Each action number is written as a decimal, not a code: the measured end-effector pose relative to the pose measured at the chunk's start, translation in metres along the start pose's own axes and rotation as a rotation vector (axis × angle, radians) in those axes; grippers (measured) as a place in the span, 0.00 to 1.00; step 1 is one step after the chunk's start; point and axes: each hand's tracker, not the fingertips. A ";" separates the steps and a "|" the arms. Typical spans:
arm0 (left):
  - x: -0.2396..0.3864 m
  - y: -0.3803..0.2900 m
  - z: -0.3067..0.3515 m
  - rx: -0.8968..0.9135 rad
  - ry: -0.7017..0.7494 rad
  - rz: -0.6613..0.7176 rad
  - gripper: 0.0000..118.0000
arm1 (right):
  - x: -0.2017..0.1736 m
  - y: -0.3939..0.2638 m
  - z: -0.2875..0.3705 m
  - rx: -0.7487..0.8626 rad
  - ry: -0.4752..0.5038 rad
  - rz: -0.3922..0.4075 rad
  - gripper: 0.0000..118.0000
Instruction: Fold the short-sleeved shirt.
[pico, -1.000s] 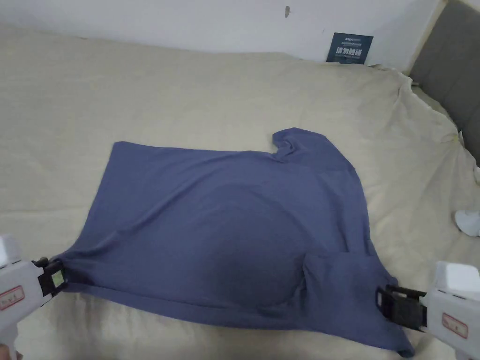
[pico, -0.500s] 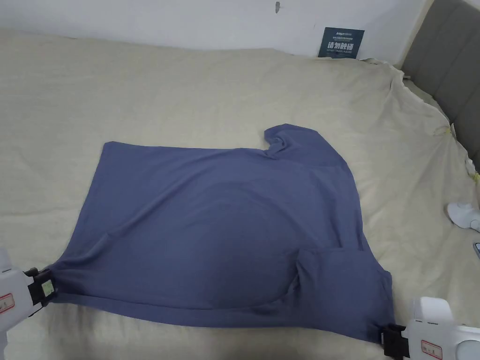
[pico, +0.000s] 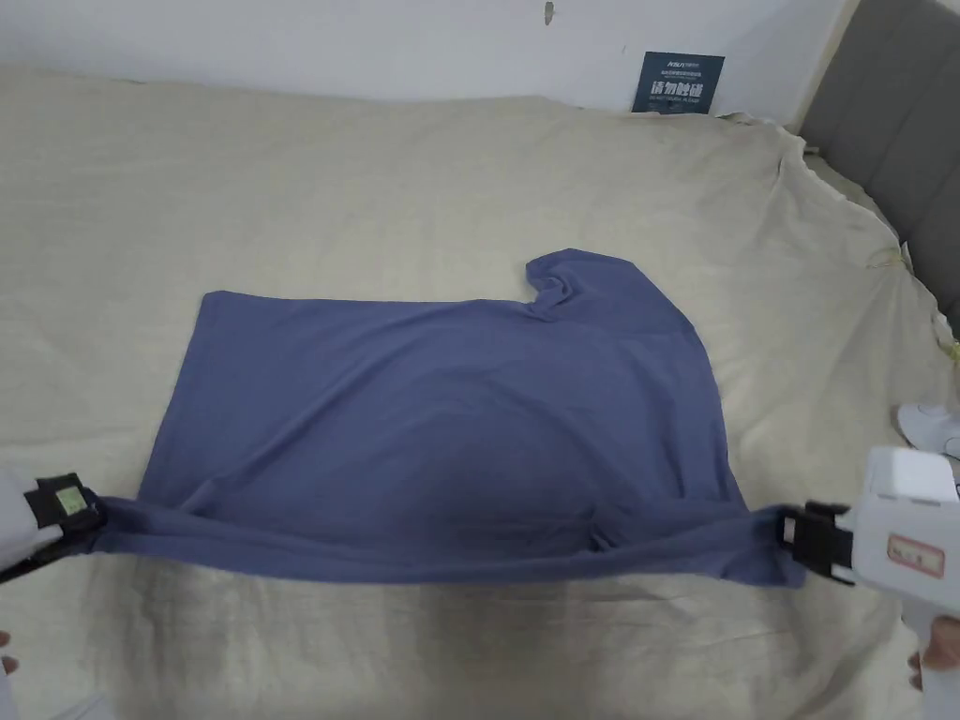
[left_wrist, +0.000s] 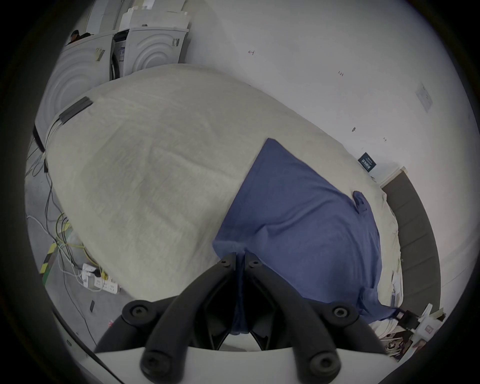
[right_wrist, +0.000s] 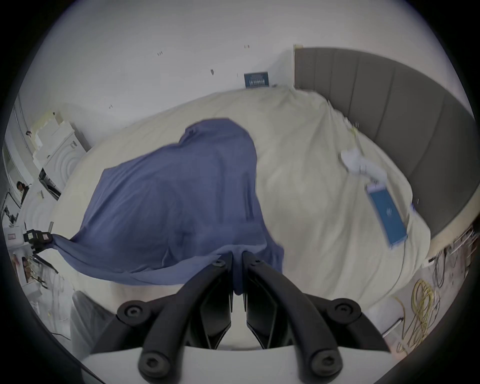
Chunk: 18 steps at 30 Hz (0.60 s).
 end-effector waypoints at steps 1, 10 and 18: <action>0.004 0.007 -0.005 0.007 -0.002 -0.004 0.01 | -0.005 0.009 -0.004 0.015 -0.019 0.004 0.05; 0.036 0.067 -0.068 0.050 0.019 -0.026 0.01 | -0.018 0.086 -0.068 0.050 -0.151 -0.044 0.05; 0.066 0.085 -0.144 0.008 0.122 -0.119 0.01 | -0.035 0.119 -0.145 -0.033 -0.236 0.042 0.05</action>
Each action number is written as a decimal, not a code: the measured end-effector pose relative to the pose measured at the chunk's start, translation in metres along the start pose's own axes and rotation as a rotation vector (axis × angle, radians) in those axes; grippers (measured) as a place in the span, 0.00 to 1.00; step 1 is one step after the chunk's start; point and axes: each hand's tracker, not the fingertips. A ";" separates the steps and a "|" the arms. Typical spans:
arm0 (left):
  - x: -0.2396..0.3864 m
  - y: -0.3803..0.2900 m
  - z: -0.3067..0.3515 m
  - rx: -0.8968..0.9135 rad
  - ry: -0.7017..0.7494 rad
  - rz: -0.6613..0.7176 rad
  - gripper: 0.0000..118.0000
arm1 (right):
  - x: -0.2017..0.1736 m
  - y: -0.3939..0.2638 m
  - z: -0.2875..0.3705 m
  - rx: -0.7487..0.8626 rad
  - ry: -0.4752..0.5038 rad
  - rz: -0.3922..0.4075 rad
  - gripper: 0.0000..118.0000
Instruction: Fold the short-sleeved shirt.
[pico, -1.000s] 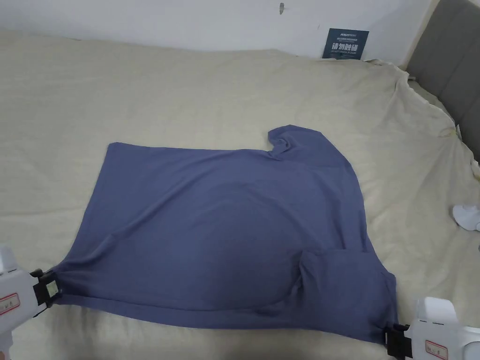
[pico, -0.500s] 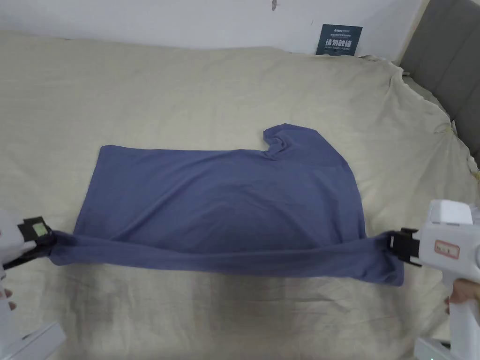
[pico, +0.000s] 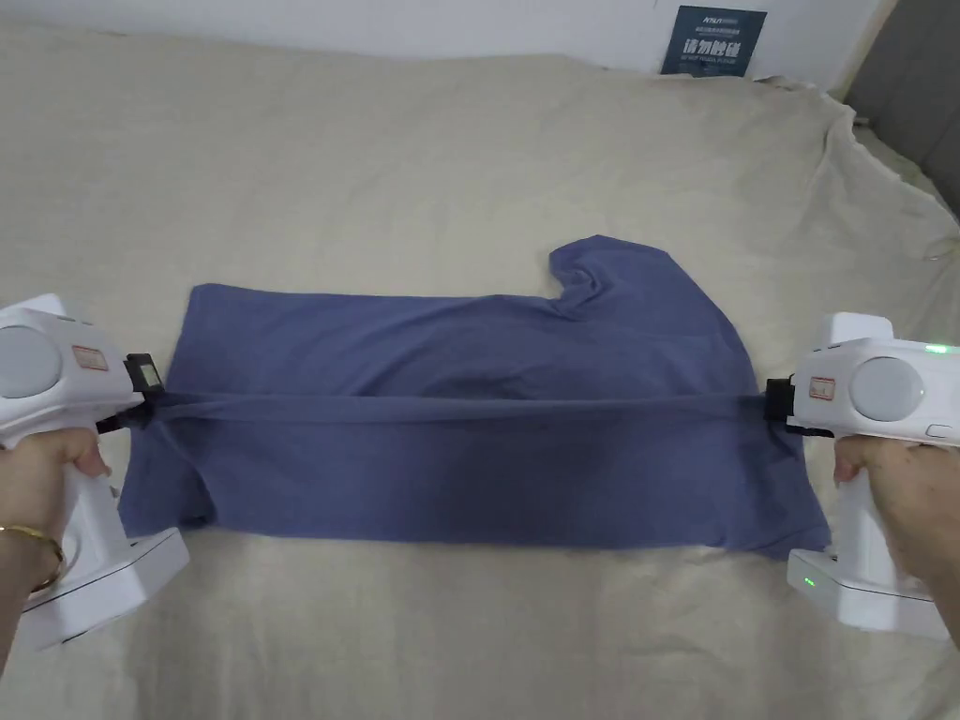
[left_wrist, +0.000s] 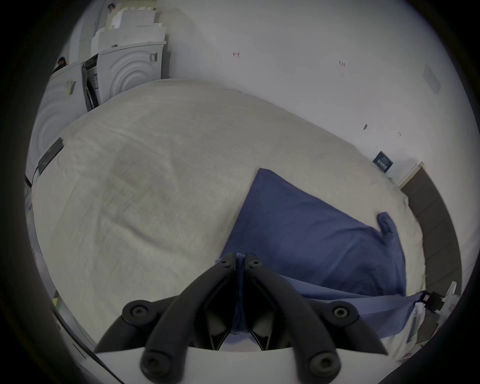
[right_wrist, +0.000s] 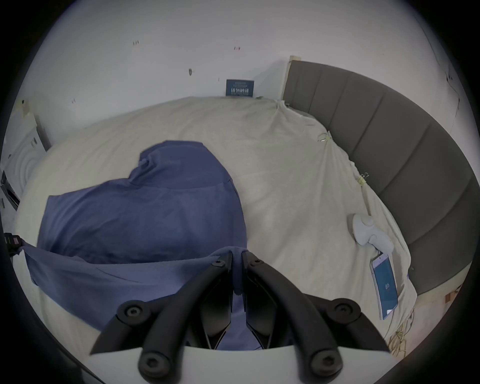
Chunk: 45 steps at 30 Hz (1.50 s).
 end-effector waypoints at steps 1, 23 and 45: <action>0.002 0.001 -0.009 -0.013 0.001 -0.006 0.01 | -0.003 0.002 -0.008 -0.015 -0.007 0.006 0.05; 0.001 -0.046 0.111 0.461 0.042 -0.289 0.89 | 0.010 -0.045 0.138 0.479 0.037 -0.017 0.93; -0.018 -0.135 0.170 0.487 -0.113 -0.278 0.00 | 0.002 -0.155 0.193 0.567 0.162 -0.089 0.00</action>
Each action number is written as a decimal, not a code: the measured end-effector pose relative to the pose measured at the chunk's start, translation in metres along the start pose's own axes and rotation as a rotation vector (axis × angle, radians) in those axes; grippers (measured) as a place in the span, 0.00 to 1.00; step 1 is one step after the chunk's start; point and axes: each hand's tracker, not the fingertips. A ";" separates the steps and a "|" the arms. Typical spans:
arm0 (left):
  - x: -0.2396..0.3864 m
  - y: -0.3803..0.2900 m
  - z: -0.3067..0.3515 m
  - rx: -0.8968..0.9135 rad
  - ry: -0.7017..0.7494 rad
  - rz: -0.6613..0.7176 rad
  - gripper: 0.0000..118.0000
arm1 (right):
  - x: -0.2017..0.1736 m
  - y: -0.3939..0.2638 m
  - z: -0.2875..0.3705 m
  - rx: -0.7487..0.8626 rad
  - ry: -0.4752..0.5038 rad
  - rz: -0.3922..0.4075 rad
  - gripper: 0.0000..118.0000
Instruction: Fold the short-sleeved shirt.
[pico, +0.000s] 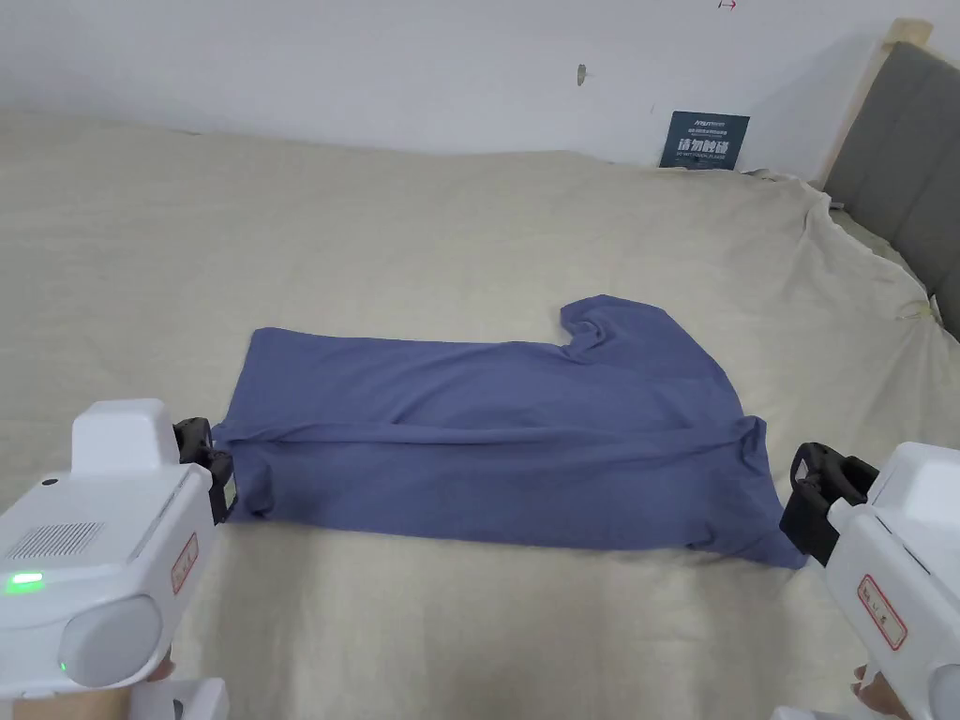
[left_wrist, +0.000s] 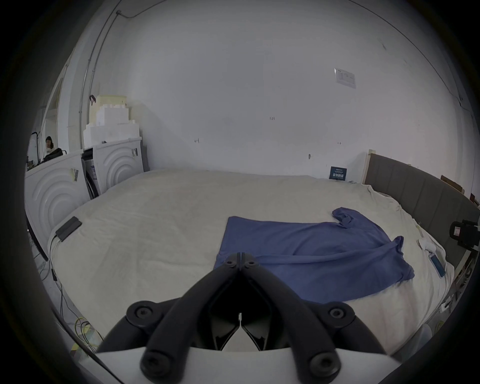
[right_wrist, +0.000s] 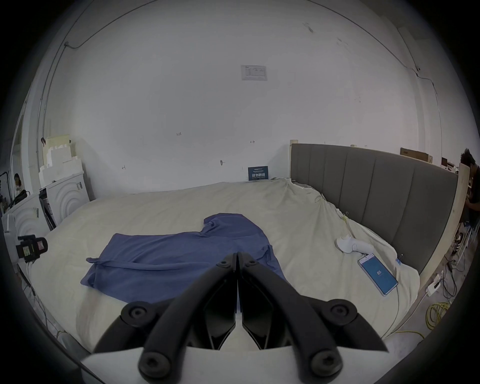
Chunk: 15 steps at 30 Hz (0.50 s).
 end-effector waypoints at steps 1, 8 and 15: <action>-0.003 0.002 -0.004 -0.018 -0.006 0.014 0.00 | 0.001 0.001 0.000 0.003 0.002 0.000 0.00; -0.028 0.027 -0.073 -0.329 -0.037 0.156 0.57 | -0.006 0.004 0.002 0.003 0.012 0.023 0.00; -0.031 0.026 -0.140 -0.578 -0.003 0.097 0.92 | -0.009 -0.002 -0.005 -0.031 0.018 0.042 0.00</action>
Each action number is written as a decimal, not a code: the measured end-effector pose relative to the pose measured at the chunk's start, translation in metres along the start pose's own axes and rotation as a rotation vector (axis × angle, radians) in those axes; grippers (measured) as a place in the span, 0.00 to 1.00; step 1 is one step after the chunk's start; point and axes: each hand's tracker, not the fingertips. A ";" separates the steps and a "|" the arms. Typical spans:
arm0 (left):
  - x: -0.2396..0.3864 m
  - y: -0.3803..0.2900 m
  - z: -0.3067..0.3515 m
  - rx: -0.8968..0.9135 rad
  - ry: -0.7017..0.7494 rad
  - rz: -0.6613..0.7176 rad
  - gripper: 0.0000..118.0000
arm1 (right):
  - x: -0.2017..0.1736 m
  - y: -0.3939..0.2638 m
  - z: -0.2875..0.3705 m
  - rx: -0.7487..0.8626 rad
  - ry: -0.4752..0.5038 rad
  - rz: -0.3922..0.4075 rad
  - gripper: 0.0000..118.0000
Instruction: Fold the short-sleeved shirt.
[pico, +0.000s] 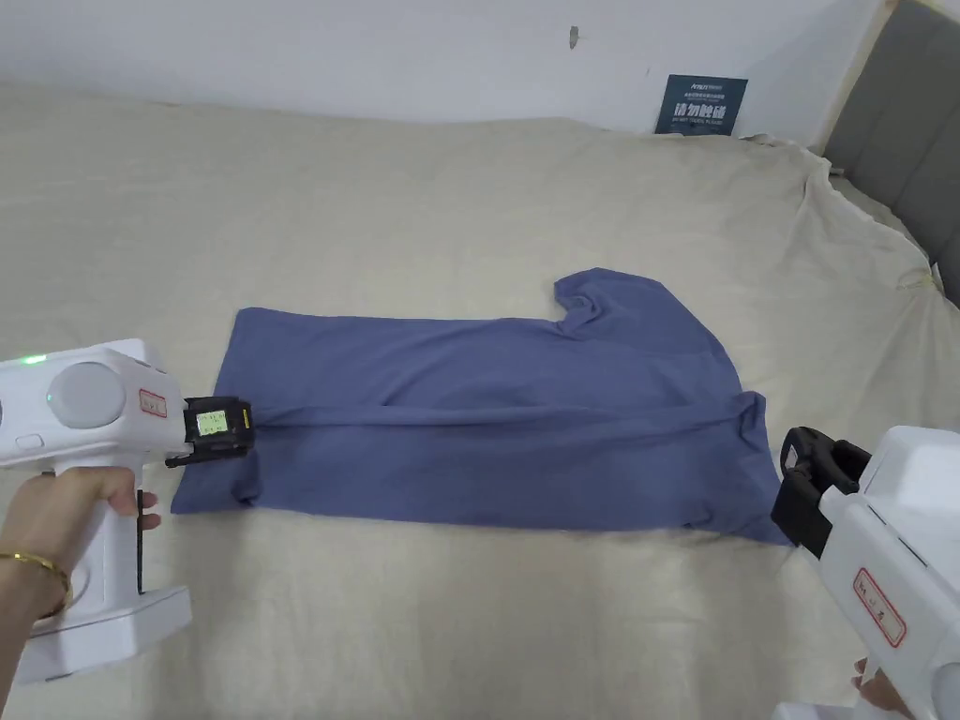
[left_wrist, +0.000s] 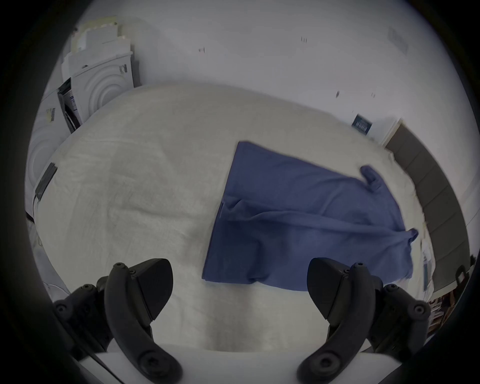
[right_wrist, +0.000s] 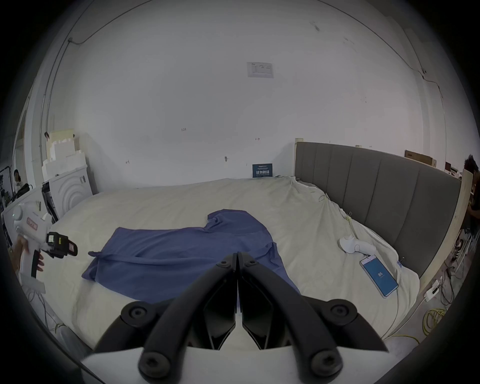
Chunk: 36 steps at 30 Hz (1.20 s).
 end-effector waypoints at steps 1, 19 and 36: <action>0.000 0.003 -0.010 -0.044 0.015 -0.008 0.92 | 0.000 -0.001 -0.002 -0.005 0.001 0.000 0.00; 0.004 -0.009 -0.075 -0.190 0.132 -0.079 0.01 | 0.011 0.000 -0.020 -0.080 -0.028 -0.020 0.00; -0.007 -0.006 -0.020 -0.023 0.040 0.048 0.01 | 0.078 0.007 -0.185 -0.727 -0.125 0.038 0.94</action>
